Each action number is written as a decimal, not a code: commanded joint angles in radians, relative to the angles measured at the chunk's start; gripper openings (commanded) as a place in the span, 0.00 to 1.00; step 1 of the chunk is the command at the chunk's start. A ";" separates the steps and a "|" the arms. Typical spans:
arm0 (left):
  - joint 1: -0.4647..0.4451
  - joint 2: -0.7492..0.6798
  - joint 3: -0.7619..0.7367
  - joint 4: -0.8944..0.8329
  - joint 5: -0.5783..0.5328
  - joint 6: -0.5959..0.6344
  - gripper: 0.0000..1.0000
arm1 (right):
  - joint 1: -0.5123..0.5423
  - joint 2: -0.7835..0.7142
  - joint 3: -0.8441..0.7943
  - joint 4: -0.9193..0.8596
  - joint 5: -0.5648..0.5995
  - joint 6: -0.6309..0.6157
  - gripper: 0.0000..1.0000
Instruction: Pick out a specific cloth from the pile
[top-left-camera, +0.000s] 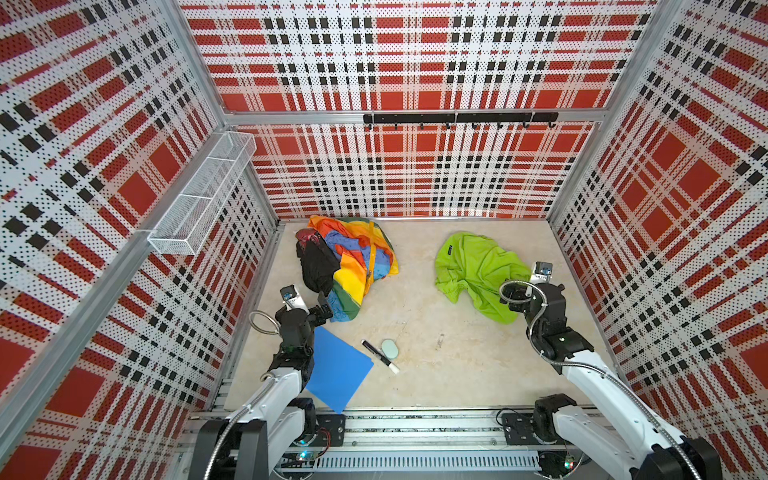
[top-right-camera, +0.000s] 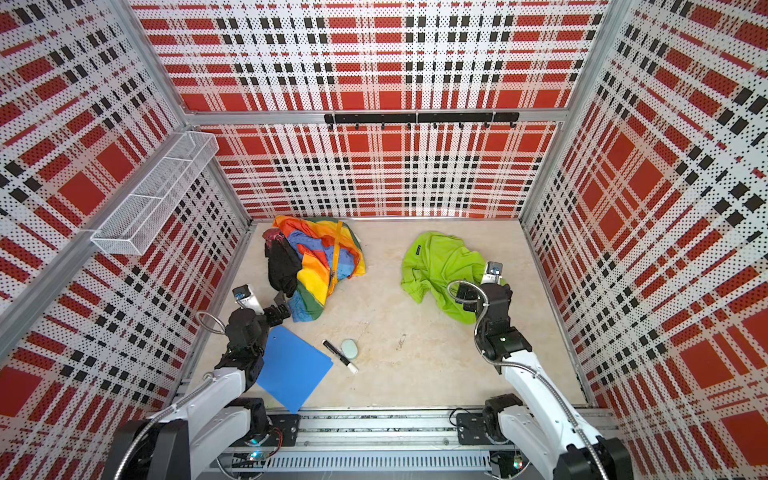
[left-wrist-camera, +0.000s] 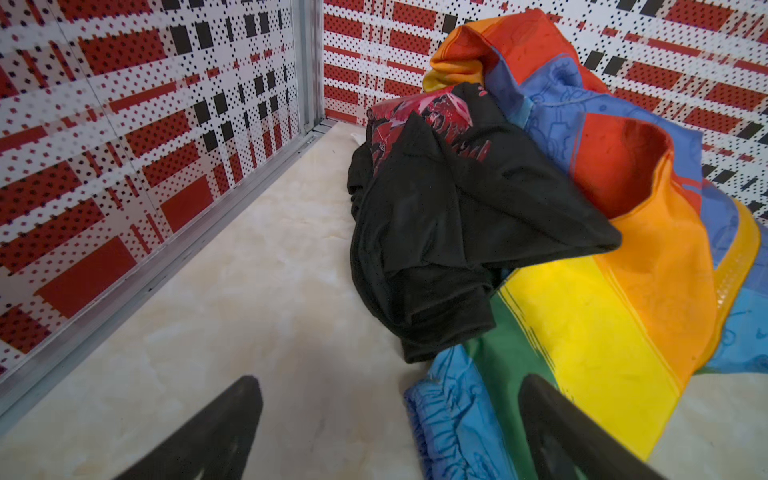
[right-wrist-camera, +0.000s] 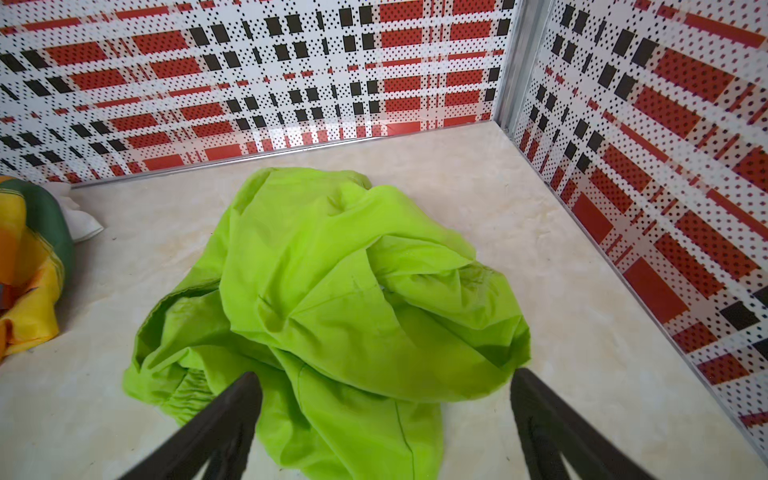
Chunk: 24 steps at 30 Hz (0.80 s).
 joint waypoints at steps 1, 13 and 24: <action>0.004 0.085 0.004 0.221 0.047 0.066 0.99 | -0.012 0.032 -0.056 0.248 0.007 -0.063 1.00; -0.002 0.310 0.067 0.426 0.120 0.124 0.99 | -0.119 0.185 -0.119 0.463 -0.021 -0.070 1.00; 0.012 0.475 0.038 0.673 0.135 0.173 0.99 | -0.153 0.308 -0.161 0.667 -0.026 -0.144 1.00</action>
